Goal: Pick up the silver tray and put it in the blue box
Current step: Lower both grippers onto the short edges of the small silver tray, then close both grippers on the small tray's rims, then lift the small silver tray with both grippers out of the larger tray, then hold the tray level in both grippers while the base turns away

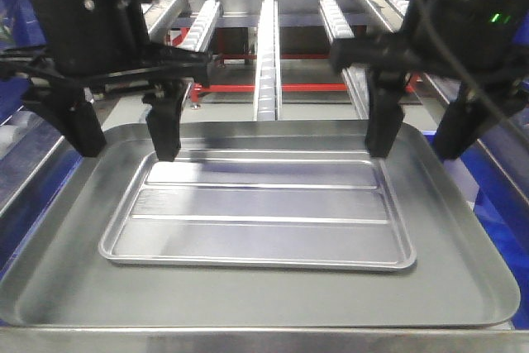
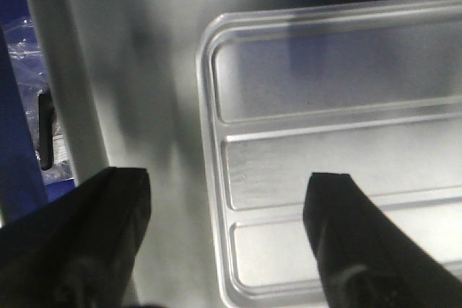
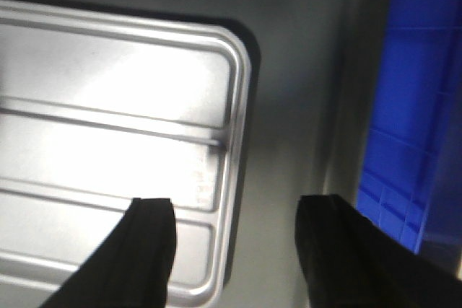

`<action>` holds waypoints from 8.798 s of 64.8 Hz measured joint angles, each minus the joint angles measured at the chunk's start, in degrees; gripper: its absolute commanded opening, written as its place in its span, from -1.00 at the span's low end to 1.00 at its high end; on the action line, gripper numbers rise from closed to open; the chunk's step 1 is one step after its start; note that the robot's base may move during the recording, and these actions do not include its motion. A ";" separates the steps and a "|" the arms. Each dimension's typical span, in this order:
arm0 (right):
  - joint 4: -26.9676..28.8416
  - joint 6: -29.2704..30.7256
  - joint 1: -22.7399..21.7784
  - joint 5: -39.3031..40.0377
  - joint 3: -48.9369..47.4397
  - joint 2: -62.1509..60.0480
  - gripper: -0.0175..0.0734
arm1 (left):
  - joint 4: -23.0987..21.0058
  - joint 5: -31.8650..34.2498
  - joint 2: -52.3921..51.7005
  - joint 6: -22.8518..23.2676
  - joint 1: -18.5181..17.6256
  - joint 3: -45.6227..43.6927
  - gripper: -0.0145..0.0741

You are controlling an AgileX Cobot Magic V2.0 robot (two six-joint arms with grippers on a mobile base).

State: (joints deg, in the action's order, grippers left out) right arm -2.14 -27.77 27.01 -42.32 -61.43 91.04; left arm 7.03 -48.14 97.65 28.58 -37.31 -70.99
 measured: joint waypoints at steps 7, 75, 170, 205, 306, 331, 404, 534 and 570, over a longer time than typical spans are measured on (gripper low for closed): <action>0.00 0.00 0.00 1.27 0.00 2.12 0.43 | 0.00 0.56 1.47 0.12 0.00 -0.13 0.13; 0.52 0.00 0.00 5.09 -0.65 8.88 -0.21 | -0.52 2.62 7.22 2.76 -0.13 -0.84 -0.33; -7.87 -4.89 5.35 -13.55 -8.91 -12.15 -0.49 | 8.67 -13.69 -15.07 13.92 -8.02 -5.92 -0.89; -11.46 -8.59 7.57 -15.02 -8.91 -11.58 -0.49 | 9.92 -14.57 -12.62 15.77 -8.39 -6.33 -0.89; -11.58 -8.80 7.61 -15.38 -8.91 -11.58 -0.49 | 9.92 -14.57 -12.62 15.87 -8.52 -6.38 -0.91; -11.58 -8.80 7.61 -15.38 -8.91 -11.58 -0.49 | 9.92 -14.57 -12.62 15.87 -8.52 -6.38 -0.91; -11.76 -8.80 7.61 -15.48 -8.91 -11.58 -0.49 | 9.92 -14.57 -12.62 15.87 -8.52 -6.38 -0.91; -11.76 -8.80 7.61 -15.59 -8.91 -11.58 -0.49 | 9.92 -14.57 -12.62 15.87 -8.52 -6.38 -0.91; -11.76 -8.80 7.61 -15.59 -8.91 -11.58 -0.49 | 9.92 -14.57 -12.62 15.87 -8.52 -6.47 -0.91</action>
State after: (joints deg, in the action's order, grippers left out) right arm -13.90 -36.57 34.62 -57.91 -70.33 79.45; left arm 16.95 -62.71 85.02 44.45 -45.82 -77.46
